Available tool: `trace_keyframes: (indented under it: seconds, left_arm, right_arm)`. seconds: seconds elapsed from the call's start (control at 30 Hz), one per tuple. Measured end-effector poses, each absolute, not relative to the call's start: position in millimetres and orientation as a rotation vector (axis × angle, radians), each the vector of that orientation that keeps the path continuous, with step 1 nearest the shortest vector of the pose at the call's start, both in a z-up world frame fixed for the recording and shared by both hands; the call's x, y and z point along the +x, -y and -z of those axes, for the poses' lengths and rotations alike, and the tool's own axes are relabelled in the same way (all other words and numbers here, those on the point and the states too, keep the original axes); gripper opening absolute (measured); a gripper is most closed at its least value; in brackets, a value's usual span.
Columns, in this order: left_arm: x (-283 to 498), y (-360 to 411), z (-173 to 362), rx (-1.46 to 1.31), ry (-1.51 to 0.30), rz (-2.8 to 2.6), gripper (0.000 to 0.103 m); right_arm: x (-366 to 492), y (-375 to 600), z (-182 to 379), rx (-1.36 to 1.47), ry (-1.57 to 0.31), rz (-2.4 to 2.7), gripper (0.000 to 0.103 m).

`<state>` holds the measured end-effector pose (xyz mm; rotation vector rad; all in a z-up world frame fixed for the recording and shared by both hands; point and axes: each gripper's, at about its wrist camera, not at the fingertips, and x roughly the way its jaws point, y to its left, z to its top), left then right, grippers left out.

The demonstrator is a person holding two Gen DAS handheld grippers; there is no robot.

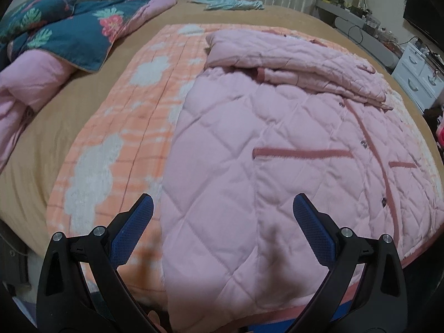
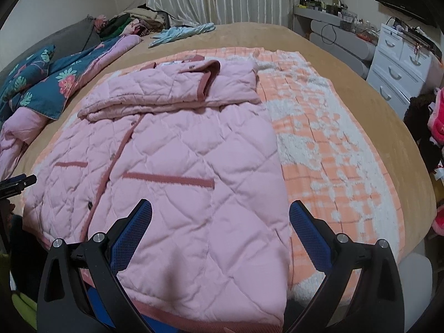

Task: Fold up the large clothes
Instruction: 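Lower both tools onto the ribbed hem of the jacket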

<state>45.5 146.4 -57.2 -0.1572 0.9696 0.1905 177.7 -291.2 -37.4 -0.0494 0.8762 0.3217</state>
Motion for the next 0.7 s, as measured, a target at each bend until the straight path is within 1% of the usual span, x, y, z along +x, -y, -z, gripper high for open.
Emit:
trace_keyframes:
  seconds: [0.33,0.7]
  left_arm:
    - [27.6,-159.5,84.5,-0.236,-1.043,-0.174,0.095]
    - [19.3,-160.0,101.7,-0.269,-1.088,-0.158,0.095]
  right_arm:
    - [169.0,305.5,45.7,-0.045,-0.899,-0.306,0.099]
    - [159.0,327.2,57.0,-0.032,-0.952,-0.278,0.099]
